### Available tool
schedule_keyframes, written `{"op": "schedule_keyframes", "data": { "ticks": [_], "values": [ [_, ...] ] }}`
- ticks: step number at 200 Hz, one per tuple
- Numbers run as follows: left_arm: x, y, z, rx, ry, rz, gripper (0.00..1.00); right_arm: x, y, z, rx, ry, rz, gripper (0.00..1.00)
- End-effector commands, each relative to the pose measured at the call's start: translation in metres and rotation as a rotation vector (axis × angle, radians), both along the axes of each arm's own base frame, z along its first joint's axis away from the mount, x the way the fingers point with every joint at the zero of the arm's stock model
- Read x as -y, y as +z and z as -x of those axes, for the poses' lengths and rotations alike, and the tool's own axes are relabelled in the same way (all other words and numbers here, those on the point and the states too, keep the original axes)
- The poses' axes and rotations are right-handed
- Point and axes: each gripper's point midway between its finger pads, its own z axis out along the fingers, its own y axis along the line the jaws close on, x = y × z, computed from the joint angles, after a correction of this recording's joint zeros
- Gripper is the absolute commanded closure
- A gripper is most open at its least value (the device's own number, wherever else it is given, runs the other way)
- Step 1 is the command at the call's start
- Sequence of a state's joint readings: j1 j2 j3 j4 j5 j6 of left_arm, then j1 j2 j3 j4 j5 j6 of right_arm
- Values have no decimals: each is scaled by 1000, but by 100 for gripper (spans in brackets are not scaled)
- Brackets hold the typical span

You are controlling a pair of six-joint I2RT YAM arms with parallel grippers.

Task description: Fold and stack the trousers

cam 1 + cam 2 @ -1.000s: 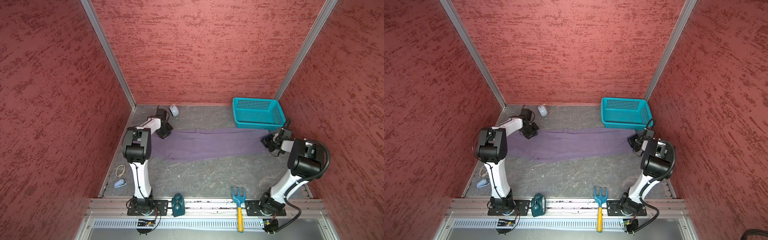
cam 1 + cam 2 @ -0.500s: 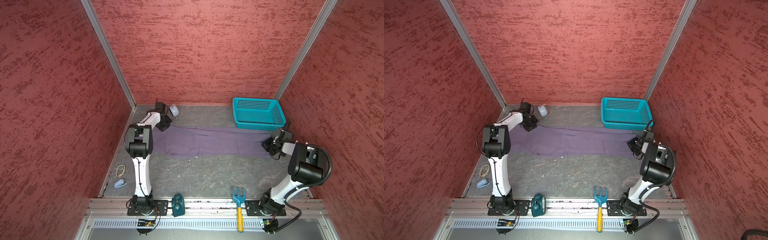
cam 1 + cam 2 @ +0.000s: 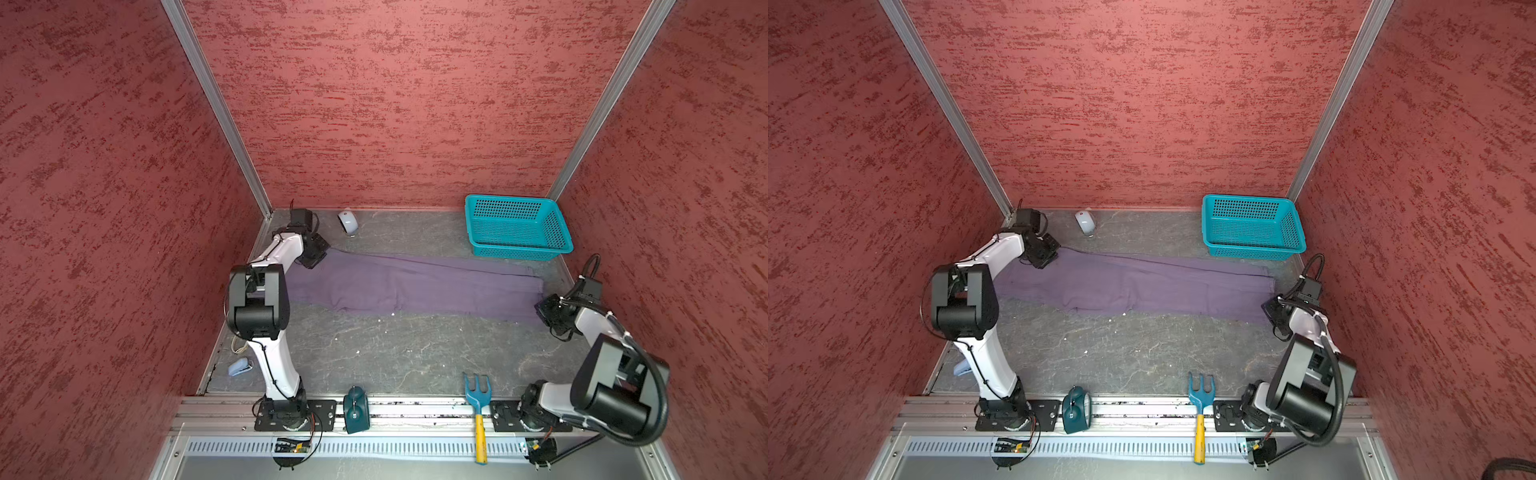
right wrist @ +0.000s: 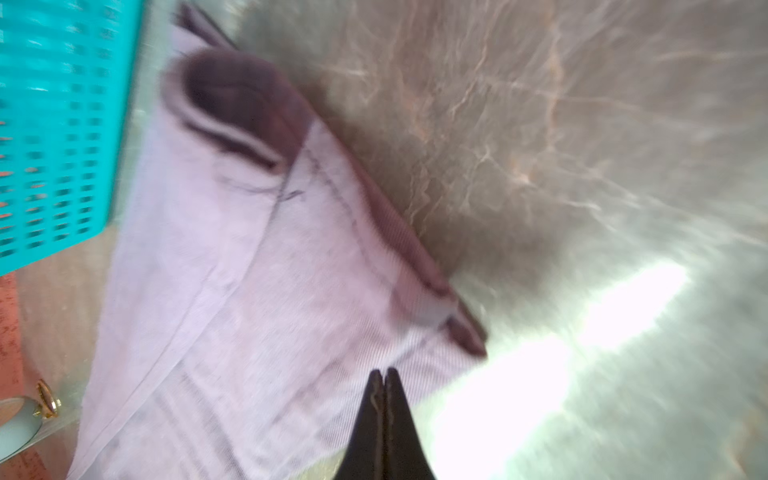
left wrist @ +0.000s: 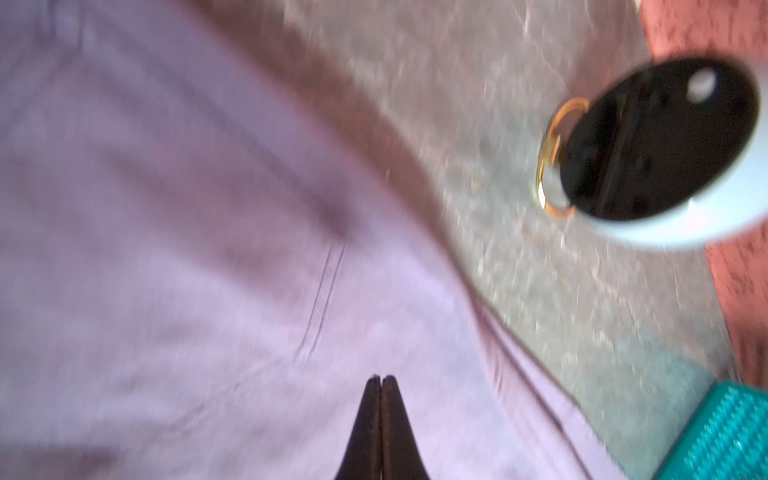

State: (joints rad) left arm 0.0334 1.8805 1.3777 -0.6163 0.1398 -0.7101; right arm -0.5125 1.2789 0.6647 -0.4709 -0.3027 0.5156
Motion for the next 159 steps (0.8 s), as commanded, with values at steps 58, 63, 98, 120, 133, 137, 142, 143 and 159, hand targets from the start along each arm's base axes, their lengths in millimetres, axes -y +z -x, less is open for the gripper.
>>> {"op": "schedule_keyframes", "data": {
  "ticks": [58, 63, 98, 120, 133, 137, 142, 143, 159],
  "values": [
    [13, -42, 59, -96, -26, -7, 96, -29, 40, -41, 203, 84, -35, 100],
    [12, -46, 62, -110, -21, -8, 96, -34, 37, -42, 189, 104, -33, 100],
    [-16, -64, 88, -204, 61, -42, 97, -44, 4, -35, 81, 147, -8, 100],
    [-37, -67, 109, -223, 119, -51, 97, -36, -14, -20, -12, 125, 33, 100],
    [-46, -65, 119, -222, 139, -62, 97, -30, -23, -9, -68, 106, 65, 100],
    [-47, -64, 121, -223, 142, -66, 97, -29, -25, -7, -77, 100, 73, 100],
    [-50, -64, 124, -222, 147, -68, 97, -27, -27, -4, -91, 92, 81, 100],
    [-50, -64, 124, -222, 146, -68, 97, -26, -27, -4, -92, 89, 83, 100],
    [-54, -64, 131, -231, 150, -72, 97, -22, -33, 2, -110, 61, 73, 100]
  ]
}}
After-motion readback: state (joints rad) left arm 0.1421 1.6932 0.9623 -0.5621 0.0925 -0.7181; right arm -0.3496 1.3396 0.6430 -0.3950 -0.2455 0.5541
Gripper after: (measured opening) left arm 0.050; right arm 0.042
